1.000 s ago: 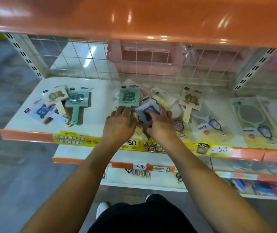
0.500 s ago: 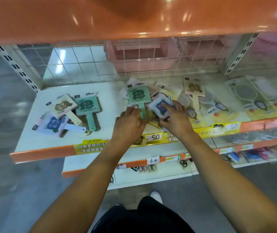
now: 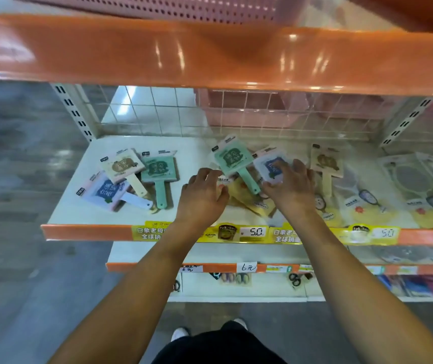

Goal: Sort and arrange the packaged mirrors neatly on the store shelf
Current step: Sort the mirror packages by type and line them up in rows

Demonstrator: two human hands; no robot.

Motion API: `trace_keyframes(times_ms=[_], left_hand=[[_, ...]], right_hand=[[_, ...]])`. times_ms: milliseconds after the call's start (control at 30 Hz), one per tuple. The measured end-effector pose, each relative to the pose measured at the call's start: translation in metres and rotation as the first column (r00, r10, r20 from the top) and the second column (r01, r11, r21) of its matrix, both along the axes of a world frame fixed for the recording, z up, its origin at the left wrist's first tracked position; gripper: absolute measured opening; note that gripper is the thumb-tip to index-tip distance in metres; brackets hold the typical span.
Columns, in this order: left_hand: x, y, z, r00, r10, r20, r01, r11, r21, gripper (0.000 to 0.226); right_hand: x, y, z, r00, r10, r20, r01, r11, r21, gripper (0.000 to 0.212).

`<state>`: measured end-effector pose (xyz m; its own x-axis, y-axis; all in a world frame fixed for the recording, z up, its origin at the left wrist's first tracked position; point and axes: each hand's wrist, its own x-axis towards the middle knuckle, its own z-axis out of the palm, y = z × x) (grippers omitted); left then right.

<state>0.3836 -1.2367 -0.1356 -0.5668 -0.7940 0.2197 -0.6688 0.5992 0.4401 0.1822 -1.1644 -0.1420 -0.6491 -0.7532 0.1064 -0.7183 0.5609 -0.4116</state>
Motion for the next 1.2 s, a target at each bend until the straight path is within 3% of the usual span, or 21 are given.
trace_keyframes(times_ms=[200, 367, 733, 1000, 1200], left_hand=[[0.011, -0.002, 0.003, 0.998, 0.051, -0.02, -0.052, 0.999, -0.012, 0.061], [0.009, -0.006, 0.0, 0.998, 0.057, -0.003, -0.057, 0.998, -0.007, 0.048], [0.053, -0.02, 0.0, 0.982, 0.191, 0.006, -0.191, 0.981, -0.047, 0.041], [0.134, -0.024, 0.004, 0.907, 0.417, 0.057, -0.415, 0.909, -0.041, 0.041], [0.186, -0.024, 0.0, 0.842, 0.533, 0.083, -0.535, 0.845, -0.006, 0.043]], right_hand=[[-0.001, -0.013, 0.0, 0.997, -0.07, -0.018, 0.07, 0.997, 0.044, 0.05], [-0.01, -0.011, -0.001, 0.993, -0.098, 0.058, 0.097, 0.995, 0.014, 0.051], [0.055, -0.05, -0.002, 0.949, 0.306, 0.071, -0.298, 0.949, -0.1, 0.051], [0.149, -0.104, -0.003, 0.844, 0.527, 0.101, -0.519, 0.849, -0.099, 0.065], [0.214, -0.121, 0.005, 0.774, 0.63, 0.063, -0.618, 0.773, -0.142, 0.056]])
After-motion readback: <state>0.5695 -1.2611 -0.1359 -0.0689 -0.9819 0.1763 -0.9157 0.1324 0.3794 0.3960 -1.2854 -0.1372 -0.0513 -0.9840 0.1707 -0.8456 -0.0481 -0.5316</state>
